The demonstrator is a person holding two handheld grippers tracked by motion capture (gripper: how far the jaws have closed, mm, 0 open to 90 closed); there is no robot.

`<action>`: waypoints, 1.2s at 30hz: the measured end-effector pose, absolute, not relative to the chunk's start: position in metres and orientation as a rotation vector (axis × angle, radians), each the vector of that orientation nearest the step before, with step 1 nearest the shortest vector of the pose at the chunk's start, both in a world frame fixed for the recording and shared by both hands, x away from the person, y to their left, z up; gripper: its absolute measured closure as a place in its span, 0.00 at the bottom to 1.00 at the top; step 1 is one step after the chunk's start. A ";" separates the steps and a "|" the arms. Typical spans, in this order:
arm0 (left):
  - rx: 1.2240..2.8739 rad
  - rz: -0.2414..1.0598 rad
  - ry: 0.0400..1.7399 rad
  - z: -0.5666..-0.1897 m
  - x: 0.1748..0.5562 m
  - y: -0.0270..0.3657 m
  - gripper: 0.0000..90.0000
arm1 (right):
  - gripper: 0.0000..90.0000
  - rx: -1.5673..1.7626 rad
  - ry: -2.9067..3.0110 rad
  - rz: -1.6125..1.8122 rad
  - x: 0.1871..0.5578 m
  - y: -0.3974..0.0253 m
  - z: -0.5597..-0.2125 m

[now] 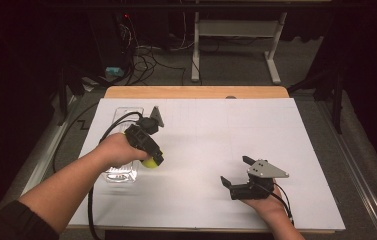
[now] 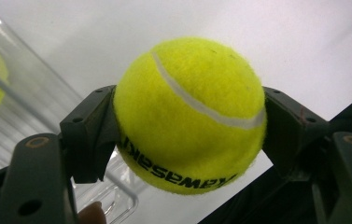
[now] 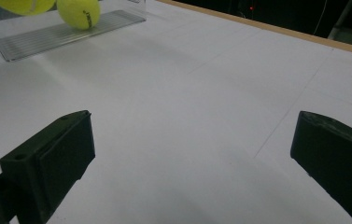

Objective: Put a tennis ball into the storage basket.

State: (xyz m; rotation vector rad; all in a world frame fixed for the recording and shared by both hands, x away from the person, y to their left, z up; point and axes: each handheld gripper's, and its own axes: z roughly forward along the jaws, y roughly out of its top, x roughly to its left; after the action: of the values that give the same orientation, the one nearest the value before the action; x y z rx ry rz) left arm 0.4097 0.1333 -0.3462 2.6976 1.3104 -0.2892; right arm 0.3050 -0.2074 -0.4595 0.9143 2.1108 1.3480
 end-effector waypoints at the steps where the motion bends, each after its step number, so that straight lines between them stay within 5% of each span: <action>1: 2.695 -0.282 1.316 -0.345 0.410 0.135 0.30 | 0.00 0.911 2.111 1.347 0.305 -0.207 -0.459; 36: 2.601 -0.197 1.541 -0.334 0.424 0.211 0.30 | 0.00 0.908 2.107 1.348 0.305 -0.207 -0.459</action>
State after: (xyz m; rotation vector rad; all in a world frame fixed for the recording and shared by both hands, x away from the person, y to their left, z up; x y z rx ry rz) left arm 0.4239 0.2105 -0.3343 2.6005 1.5415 -0.1965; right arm 0.3047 -0.2071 -0.4587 0.9077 2.1070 1.3477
